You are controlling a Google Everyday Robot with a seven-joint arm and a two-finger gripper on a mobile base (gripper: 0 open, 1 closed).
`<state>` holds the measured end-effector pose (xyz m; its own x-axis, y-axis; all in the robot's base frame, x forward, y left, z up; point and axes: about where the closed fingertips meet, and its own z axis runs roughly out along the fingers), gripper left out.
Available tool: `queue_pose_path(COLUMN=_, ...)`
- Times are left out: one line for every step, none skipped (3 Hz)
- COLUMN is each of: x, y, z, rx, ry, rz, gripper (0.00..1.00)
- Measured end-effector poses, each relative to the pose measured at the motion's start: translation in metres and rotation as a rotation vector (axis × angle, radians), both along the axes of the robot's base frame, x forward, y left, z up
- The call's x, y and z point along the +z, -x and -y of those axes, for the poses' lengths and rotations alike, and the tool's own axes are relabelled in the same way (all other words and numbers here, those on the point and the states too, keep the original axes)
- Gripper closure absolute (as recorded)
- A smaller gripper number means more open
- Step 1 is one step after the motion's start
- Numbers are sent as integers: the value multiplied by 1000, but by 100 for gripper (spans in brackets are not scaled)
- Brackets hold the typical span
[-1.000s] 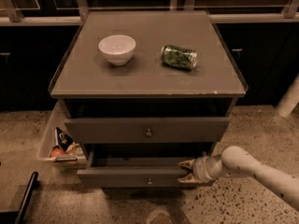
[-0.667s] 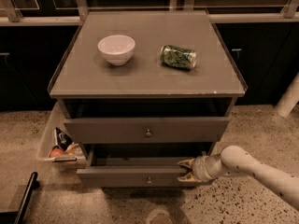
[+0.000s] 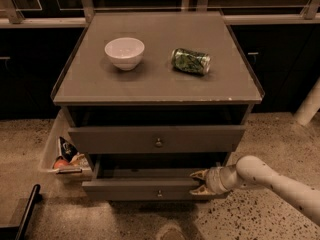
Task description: Open middle drawer
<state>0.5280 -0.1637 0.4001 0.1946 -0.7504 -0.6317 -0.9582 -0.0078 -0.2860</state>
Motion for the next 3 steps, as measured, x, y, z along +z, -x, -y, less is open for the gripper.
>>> queue_pose_path(x=-5, y=25, z=8, rx=10, ry=-12, rz=-19, gripper=12)
queue_pose_path(x=-6, y=66, z=17, rx=33, ry=-31, rz=-30, gripper=11)
queue_pose_path(x=1, y=105, z=25, rx=57, ry=-32, rz=-24, gripper=34)
